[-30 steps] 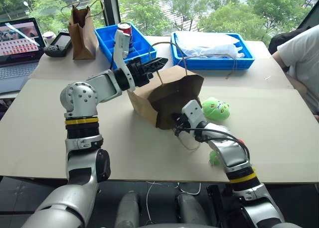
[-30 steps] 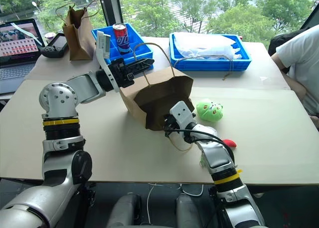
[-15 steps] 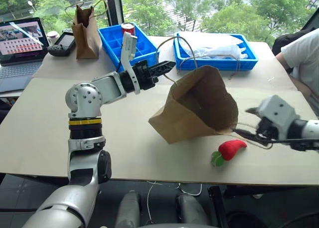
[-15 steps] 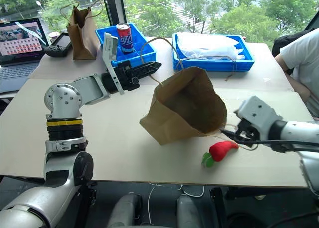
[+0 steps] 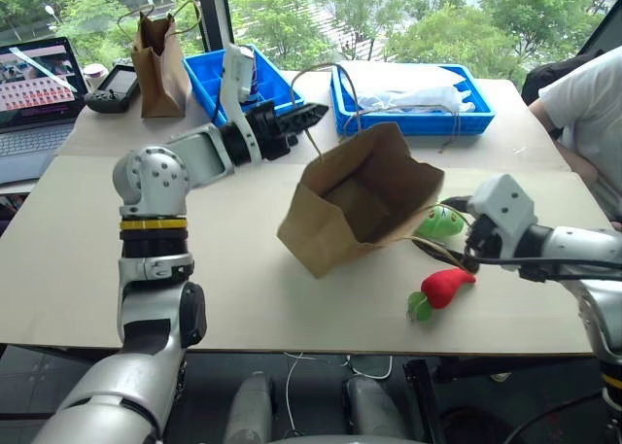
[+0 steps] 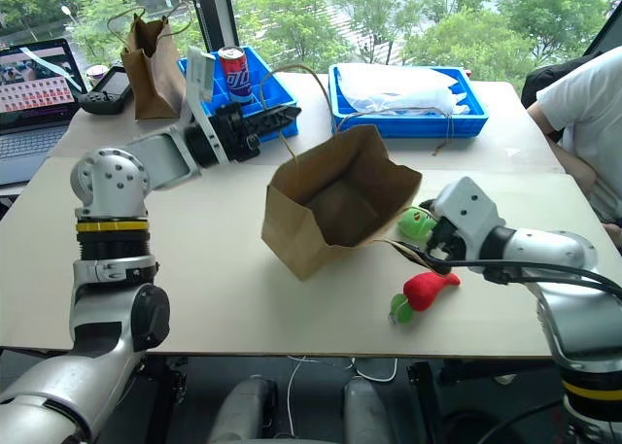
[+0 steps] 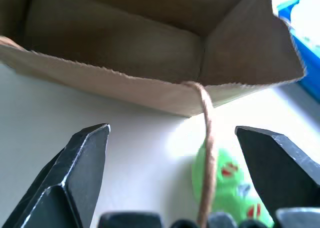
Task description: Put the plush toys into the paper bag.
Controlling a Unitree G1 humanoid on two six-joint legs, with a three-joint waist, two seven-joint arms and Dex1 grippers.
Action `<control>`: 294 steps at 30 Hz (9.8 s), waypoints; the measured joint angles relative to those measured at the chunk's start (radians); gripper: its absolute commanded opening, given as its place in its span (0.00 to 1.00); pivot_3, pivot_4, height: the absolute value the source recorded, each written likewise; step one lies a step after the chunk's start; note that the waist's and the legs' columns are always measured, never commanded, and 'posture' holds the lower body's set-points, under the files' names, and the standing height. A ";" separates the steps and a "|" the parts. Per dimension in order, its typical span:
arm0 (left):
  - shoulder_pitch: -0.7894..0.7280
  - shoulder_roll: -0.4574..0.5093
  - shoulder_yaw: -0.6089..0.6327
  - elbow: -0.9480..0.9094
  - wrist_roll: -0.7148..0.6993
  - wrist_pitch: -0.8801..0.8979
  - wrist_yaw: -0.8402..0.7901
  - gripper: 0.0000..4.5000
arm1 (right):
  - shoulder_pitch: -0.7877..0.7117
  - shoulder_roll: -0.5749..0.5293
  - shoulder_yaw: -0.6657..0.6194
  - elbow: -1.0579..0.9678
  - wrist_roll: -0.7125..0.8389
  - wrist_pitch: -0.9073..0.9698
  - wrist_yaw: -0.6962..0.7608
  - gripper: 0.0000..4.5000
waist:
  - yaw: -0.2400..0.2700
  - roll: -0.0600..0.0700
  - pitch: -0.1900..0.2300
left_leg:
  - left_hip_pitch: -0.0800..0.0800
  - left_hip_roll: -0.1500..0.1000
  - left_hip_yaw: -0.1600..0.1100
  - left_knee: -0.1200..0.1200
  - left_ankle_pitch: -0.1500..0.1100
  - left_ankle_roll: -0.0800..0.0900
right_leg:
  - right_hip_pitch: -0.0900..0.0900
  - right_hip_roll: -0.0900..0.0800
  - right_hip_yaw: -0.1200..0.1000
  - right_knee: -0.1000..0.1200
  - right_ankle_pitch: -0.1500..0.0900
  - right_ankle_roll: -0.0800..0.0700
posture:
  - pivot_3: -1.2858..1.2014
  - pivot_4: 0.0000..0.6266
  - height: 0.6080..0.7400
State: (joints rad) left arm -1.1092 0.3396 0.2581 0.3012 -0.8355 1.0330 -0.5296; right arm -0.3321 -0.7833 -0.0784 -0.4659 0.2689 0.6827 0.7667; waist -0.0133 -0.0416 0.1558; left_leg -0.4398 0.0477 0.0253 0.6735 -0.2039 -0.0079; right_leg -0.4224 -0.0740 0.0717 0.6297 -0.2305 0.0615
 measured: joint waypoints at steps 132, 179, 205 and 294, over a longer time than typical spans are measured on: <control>0.169 0.045 -0.197 -0.223 0.065 0.038 -0.276 0.00 | -0.192 0.131 0.099 0.647 -0.199 -0.072 -0.123 0.46 | -0.005 0.004 0.002 | 0.001 -0.002 -0.003 -0.006 0.005 -0.001 | 0.001 -0.001 -0.001 0.001 0.000 0.000 | 0.52 0.24 0.94; 0.103 0.058 -0.213 -0.135 0.102 0.018 -0.289 0.00 | -0.263 0.143 0.101 0.148 0.068 0.148 0.018 0.99 | 0.001 0.005 0.003 | -0.001 -0.002 -0.004 -0.007 0.005 -0.001 | -0.001 -0.001 -0.002 0.001 0.000 0.000 | 0.52 0.24 0.94; 0.101 0.060 -0.218 -0.129 0.112 0.012 -0.314 0.00 | 0.010 0.045 0.230 0.103 -0.079 -0.085 0.019 0.23 | 0.001 0.005 0.003 | 0.000 -0.002 -0.004 -0.006 0.005 -0.001 | 0.000 -0.001 -0.001 0.001 0.000 0.000 | 0.52 0.24 0.94; 0.492 0.370 -0.159 -0.236 0.237 -0.330 -0.693 1.00 | -0.171 -0.072 0.126 -0.112 0.397 0.253 -0.067 0.01 | 0.001 0.005 0.003 | -0.001 0.001 -0.002 -0.006 0.006 0.001 | -0.002 0.000 -0.002 0.003 -0.002 -0.003 | 0.52 0.24 0.94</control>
State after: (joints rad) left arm -0.6169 0.7101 0.0993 0.0655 -0.5982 0.7032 -1.2228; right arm -0.5033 -0.8554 0.0475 -0.5775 0.6662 0.9354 0.7000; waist -0.0124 -0.0361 0.1590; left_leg -0.4409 0.0486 0.0237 0.6679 -0.1977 -0.0068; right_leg -0.4247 -0.0744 0.0695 0.6332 -0.2323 0.0581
